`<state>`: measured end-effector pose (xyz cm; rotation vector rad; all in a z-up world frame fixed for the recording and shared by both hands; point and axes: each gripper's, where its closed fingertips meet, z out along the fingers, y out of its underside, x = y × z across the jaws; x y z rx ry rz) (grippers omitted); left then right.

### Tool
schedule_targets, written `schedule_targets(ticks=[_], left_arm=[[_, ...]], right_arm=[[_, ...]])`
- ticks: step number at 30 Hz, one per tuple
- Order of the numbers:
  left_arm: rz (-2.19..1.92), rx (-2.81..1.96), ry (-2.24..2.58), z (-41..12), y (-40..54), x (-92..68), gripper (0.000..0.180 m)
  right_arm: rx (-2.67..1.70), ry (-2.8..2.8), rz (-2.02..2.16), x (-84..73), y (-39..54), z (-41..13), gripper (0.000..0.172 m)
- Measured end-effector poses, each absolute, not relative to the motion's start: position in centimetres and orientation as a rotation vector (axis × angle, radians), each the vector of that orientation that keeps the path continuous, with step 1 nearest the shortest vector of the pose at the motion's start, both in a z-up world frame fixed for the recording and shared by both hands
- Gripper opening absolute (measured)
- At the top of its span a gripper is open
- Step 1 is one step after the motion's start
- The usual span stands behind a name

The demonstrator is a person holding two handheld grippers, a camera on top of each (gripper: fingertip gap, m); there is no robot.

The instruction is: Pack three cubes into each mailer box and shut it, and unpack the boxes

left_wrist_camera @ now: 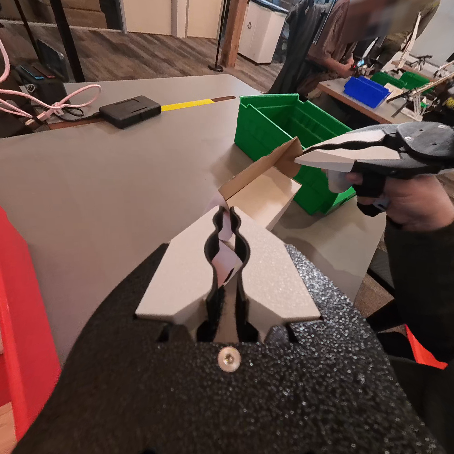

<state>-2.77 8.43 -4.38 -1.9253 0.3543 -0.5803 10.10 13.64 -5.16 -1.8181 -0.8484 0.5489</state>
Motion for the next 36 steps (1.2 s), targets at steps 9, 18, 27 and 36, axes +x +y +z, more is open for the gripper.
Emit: schedule_targets(ticks=[9,18,27,36], left_arm=[[-0.481,-1.917,0.372,-5.0,8.2,-2.6,0.003],[-0.563,-1.944,0.38,-6.7,7.1,-2.1,0.002],[-0.555,-1.75,0.322,-1.5,5.6,-3.5,0.025],[-0.301,-1.82,0.493,-4.5,9.4,0.4,0.0]], right_arm=[[-1.811,-0.89,0.493,10.3,13.6,-5.7,0.002],[-1.835,-0.868,0.601,10.6,13.0,-7.3,0.002],[-1.705,-0.801,0.59,12.6,12.2,-2.8,0.012],[-1.605,-0.936,0.484,6.8,12.7,-4.1,0.0]])
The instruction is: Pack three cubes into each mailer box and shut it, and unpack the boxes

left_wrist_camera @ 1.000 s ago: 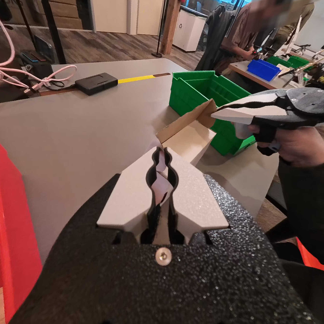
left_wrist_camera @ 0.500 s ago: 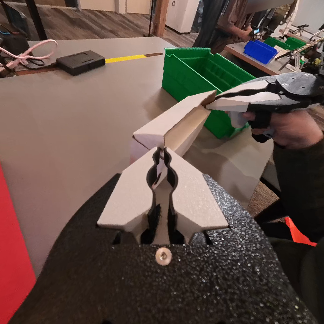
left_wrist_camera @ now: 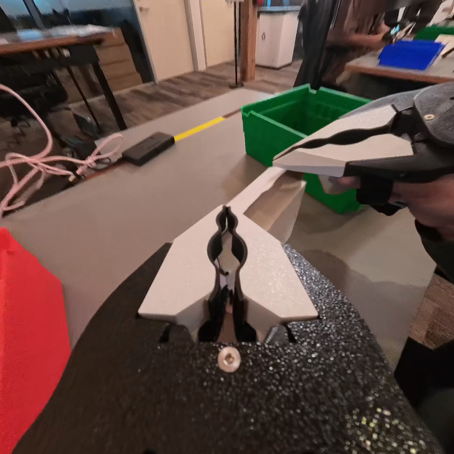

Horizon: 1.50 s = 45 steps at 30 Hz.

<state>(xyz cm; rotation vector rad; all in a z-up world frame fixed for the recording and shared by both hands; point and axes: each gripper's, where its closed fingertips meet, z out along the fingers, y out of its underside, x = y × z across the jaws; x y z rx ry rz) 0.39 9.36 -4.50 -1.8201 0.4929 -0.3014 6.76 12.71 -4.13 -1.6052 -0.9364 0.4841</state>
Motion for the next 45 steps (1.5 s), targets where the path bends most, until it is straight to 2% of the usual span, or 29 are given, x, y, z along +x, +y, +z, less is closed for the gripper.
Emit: schedule_targets(ticks=[4,13,14,15,16,17,19,21,27,28,30,34,37,42,45], left_arm=[[-0.364,-1.864,0.467,-7.6,9.1,0.7,0.0],[-0.205,-1.713,0.495,-7.1,9.2,0.0,0.0],[-0.155,-1.646,0.474,-6.4,9.3,-0.9,0.001],[-0.096,-1.56,0.424,-5.3,9.2,-2.1,0.003],[-0.044,-1.467,0.375,-4.1,8.9,-3.2,0.005],[-0.014,-1.384,0.36,-3.3,8.4,-3.7,0.03],[0.018,-1.291,0.35,-2.9,7.6,-4.2,0.04],[0.047,-1.275,0.334,-3.3,7.3,-4.7,0.048],[0.041,-1.281,0.275,-3.2,7.4,-5.9,0.067],[0.039,-1.27,0.27,-3.0,7.2,-6.0,0.068],[0.039,-1.252,0.268,-2.7,7.0,-6.1,0.068],[0.076,-1.207,0.267,-2.0,6.3,-6.2,0.064],[0.135,-1.085,0.307,-0.6,4.7,-5.7,0.04],[0.186,-1.071,0.339,-0.5,4.7,-5.1,0.044],[0.15,-1.047,0.382,-0.4,4.6,-4.1,0.033]], right_arm=[[-1.644,-0.925,0.509,6.9,12.1,-7.4,0.0],[-1.553,-1.022,0.511,6.9,11.8,-6.9,0.0],[-1.514,-1.058,0.498,6.9,11.6,-6.1,0.01],[-1.455,-1.135,0.521,6.5,10.9,-5.1,0.058],[-1.417,-1.21,0.549,5.9,10.1,-4.3,0.07],[-1.388,-1.305,0.563,5.2,9.5,-3.9,0.088],[-1.398,-1.529,0.461,3.9,9.4,-5.0,0.11],[-1.431,-1.78,0.333,2.9,9.7,-7.1,0.115],[-1.572,-2.394,0.006,3.6,11.0,-13.0,0.105],[-1.599,-2.462,0.003,3.8,10.9,-13.5,0.1],[-1.645,-2.561,0.009,4.1,10.8,-14.2,0.075],[-1.615,-2.597,0.062,4.1,10.4,-13.8,0.072],[-1.453,-2.427,0.087,3.8,11.4,-10.8,0.071],[-1.3,-2.021,0.007,8.2,14.1,-1.5,0.071],[-1.319,-1.786,-0.305,14.7,18.5,3.1,0.071]])
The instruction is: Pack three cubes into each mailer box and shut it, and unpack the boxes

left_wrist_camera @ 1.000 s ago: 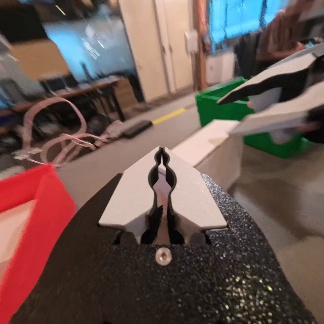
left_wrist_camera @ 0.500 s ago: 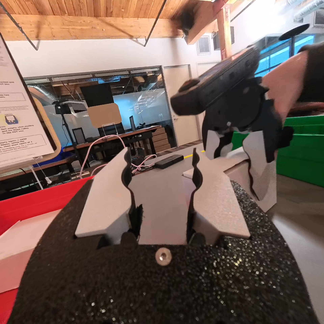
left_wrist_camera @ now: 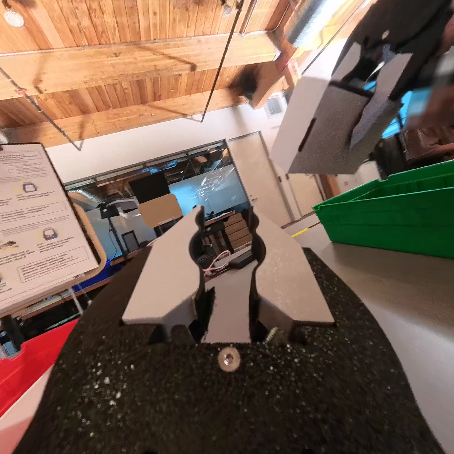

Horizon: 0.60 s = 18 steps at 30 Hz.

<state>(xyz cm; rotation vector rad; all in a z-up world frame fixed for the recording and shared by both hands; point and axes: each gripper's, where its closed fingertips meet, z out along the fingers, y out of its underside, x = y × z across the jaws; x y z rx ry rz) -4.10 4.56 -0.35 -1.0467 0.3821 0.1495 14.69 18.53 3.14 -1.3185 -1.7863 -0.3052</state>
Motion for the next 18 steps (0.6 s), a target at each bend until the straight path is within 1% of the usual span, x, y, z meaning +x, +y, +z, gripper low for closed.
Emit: schedule_targets(ticks=[1,3,7,9,11,15,17,18], left_arm=[[0.128,-1.033,0.39,-0.2,4.4,-3.8,0.033],[0.12,-1.04,0.385,-0.3,4.5,-3.7,0.032],[0.142,-1.072,0.387,-0.7,5.0,-3.8,0.031],[0.139,-1.083,0.4,-0.9,5.1,-3.7,0.03],[0.134,-1.108,0.421,-1.4,5.4,-3.5,0.024],[0.101,-1.14,0.418,-1.8,5.7,-3.5,0.023],[0.088,-1.152,0.408,-1.8,5.9,-3.6,0.023],[0.084,-1.157,0.404,-1.9,5.9,-3.7,0.023]], right_arm=[[-1.355,-1.729,-0.415,17.3,20.3,3.8,0.071],[-1.462,-1.678,-0.561,21.9,23.2,3.1,0.071],[-1.627,-1.752,-0.728,27.7,26.9,-3.4,0.072],[-1.647,-1.799,-0.731,28.7,27.7,-6.9,0.072],[-1.626,-1.819,-0.733,29.0,28.4,-9.6,0.072],[-1.55,-1.843,-0.794,29.4,28.6,-13.4,0.073],[-1.582,-1.912,-0.756,29.5,27.3,-15.3,0.079],[-1.595,-1.91,-0.737,29.5,27.0,-15.3,0.08]])
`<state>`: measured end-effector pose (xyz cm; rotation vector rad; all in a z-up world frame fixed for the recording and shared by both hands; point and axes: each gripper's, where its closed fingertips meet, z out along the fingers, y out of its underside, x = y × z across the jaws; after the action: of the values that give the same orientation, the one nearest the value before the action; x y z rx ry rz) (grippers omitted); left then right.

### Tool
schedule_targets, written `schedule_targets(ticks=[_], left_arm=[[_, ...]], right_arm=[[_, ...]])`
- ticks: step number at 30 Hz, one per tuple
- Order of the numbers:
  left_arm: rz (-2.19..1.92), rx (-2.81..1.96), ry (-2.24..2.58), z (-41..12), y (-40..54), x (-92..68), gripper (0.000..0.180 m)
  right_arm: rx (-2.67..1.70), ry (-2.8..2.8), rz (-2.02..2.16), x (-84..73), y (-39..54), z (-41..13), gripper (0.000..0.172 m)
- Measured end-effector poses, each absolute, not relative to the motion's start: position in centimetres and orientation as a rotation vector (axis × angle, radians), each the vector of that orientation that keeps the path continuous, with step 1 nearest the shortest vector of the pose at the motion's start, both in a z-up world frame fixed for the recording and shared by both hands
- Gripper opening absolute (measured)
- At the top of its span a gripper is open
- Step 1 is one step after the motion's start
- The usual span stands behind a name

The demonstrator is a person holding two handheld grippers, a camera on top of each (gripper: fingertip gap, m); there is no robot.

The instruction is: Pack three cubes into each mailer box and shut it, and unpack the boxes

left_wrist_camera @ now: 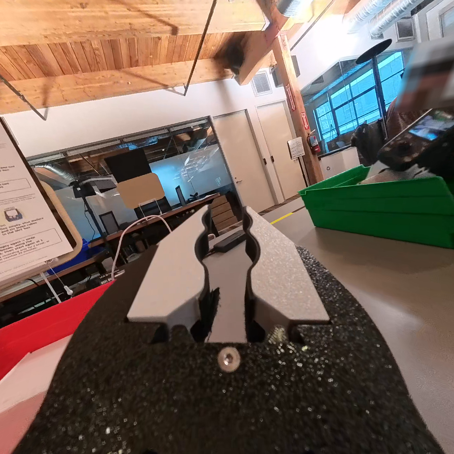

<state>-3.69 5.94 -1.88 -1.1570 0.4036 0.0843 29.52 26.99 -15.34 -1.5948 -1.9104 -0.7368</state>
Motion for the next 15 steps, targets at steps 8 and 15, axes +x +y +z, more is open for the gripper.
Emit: schedule_targets(ticks=[8,15], left_arm=[[0.053,-1.192,0.386,-2.2,6.3,-3.8,0.024],[0.041,-1.215,0.393,-2.6,6.6,-3.7,0.024]], right_arm=[[-1.932,-1.895,-0.472,31.1,21.9,-11.6,0.093],[-2.106,-2.173,-0.159,29.6,16.0,-15.3,0.015]])
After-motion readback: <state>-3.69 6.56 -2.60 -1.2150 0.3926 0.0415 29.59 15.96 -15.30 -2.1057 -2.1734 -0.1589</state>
